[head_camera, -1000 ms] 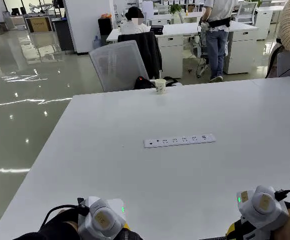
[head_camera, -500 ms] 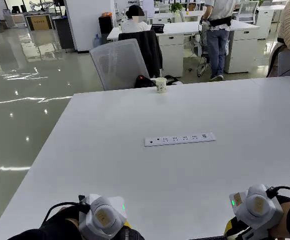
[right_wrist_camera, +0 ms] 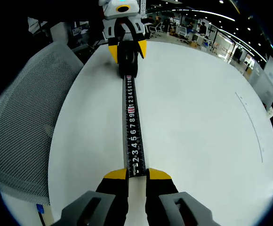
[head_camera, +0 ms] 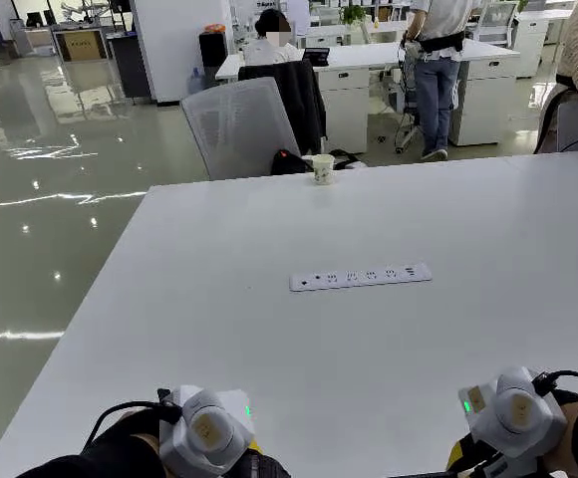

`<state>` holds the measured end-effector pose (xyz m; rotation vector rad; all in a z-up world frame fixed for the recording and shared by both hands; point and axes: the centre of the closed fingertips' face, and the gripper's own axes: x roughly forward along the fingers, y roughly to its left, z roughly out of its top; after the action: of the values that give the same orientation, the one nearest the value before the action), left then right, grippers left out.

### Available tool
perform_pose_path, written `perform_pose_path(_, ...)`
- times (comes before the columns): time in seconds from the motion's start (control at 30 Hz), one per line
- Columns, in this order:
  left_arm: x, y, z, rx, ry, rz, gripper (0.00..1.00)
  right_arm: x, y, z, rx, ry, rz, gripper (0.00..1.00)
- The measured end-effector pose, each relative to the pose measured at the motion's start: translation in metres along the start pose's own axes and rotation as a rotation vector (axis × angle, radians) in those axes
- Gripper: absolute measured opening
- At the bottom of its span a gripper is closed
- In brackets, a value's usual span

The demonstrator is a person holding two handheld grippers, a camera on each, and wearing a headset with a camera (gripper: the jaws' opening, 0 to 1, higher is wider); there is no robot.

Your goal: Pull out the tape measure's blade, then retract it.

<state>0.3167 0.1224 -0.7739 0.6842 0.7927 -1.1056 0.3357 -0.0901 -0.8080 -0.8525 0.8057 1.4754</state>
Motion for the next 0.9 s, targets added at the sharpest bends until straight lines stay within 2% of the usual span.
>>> perform_pose_path(0.9, -0.002, 0.000, 0.000, -0.006, -0.006, 0.004, 0.32, -0.008, -0.002, -0.012, 0.027, 0.012, -0.009, 0.09)
